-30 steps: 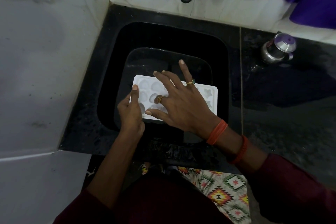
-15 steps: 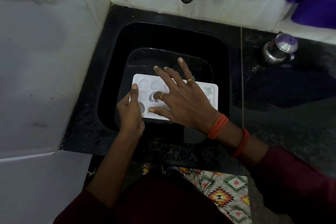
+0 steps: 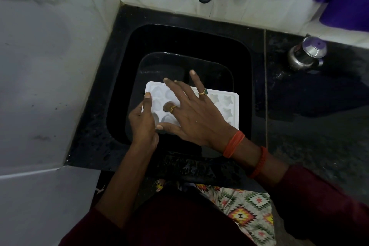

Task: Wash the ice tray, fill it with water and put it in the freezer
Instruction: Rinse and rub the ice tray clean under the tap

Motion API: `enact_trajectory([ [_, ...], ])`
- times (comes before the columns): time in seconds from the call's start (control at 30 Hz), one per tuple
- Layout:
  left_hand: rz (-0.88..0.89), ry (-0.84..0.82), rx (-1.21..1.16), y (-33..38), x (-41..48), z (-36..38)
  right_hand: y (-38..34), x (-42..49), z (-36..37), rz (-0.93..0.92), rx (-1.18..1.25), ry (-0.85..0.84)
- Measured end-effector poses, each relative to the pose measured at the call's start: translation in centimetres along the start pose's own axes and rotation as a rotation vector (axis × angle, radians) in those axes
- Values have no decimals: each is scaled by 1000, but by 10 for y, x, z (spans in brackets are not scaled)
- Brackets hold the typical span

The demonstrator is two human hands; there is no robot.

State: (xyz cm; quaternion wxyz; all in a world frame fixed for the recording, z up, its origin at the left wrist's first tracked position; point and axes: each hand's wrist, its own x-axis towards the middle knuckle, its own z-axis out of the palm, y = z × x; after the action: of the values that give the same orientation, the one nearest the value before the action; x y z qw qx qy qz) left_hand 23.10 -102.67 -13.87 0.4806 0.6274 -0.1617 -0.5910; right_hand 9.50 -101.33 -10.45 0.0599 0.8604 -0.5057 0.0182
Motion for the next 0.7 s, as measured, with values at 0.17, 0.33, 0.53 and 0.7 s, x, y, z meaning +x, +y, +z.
enact_trajectory([
  [0.17, -8, 20, 4, 1, 1, -2, 0, -1, -1, -6, -15, -15],
  [0.33, -14, 13, -9, 0, 0, 0, 0, 0, 1, 1, -12, 2],
  [0.53, 2, 7, -14, -3, 1, 0, 3, 1, 2, 9, 0, 64],
  [0.7, 15, -3, -13, -3, 2, 0, 3, 0, 4, 48, 29, 91],
])
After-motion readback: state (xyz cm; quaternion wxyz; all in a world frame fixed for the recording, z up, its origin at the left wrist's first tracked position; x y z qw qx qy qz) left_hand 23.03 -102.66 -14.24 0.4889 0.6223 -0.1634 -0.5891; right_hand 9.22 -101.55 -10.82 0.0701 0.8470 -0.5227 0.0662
